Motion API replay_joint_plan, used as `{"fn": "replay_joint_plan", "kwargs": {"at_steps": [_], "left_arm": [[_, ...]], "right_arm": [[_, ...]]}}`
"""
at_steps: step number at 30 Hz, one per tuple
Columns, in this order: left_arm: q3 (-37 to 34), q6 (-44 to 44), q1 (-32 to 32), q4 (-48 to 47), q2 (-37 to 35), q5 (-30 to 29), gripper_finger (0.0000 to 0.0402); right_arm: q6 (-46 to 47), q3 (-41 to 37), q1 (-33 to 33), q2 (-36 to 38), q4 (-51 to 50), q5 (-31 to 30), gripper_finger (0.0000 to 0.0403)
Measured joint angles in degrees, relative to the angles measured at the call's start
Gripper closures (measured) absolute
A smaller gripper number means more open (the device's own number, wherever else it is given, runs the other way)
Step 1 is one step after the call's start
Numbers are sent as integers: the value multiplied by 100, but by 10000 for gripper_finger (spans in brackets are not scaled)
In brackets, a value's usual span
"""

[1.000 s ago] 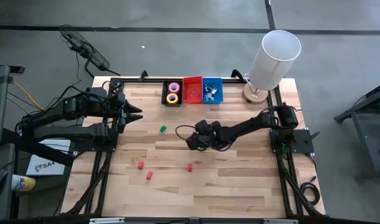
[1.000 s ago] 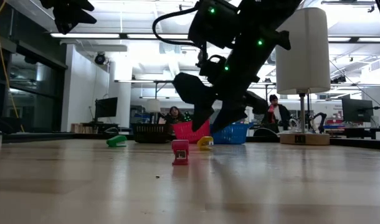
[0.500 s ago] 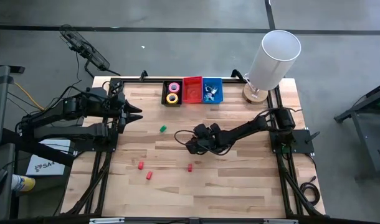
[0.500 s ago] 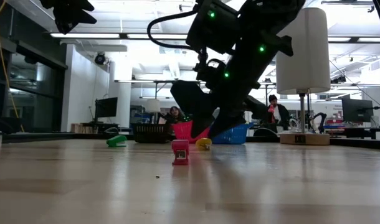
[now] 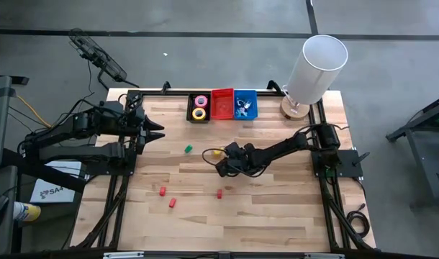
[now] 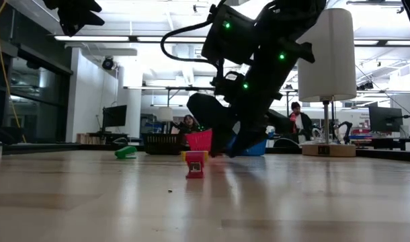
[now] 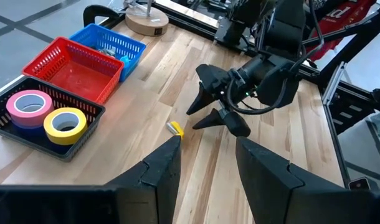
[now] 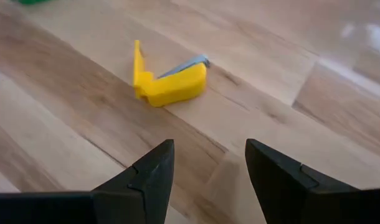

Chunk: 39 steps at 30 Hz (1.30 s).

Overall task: Pick and place Stapler, Stapler remover, tape
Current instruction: Put the yellow stapler into the red bin

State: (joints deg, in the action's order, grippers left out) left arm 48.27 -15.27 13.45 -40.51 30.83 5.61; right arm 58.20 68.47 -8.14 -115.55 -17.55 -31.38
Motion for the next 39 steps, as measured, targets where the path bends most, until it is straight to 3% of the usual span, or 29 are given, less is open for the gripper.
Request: {"fn": "replay_joint_plan", "kwargs": {"at_steps": [7, 13, 17, 32, 39], "left_arm": [[0, 44, 1, 0, 0, 44, 250], [0, 43, 0, 4, -1, 277, 250], [0, 44, 0, 7, -1, 294, 250], [0, 5, 0, 8, -2, 657, 250], [-1, 0, 2, 9, -1, 710, 250]], "right_arm": [[-457, 0, 21, 28, 123, 600, 215], [1075, 7, 283, 105, 417, 1384, 215], [1526, 7, 444, 101, 974, 1846, 214], [1211, 9, 743, 199, 1894, 2335, 167], [475, 270, 1039, 550, 1246, 2829, 166]]}}
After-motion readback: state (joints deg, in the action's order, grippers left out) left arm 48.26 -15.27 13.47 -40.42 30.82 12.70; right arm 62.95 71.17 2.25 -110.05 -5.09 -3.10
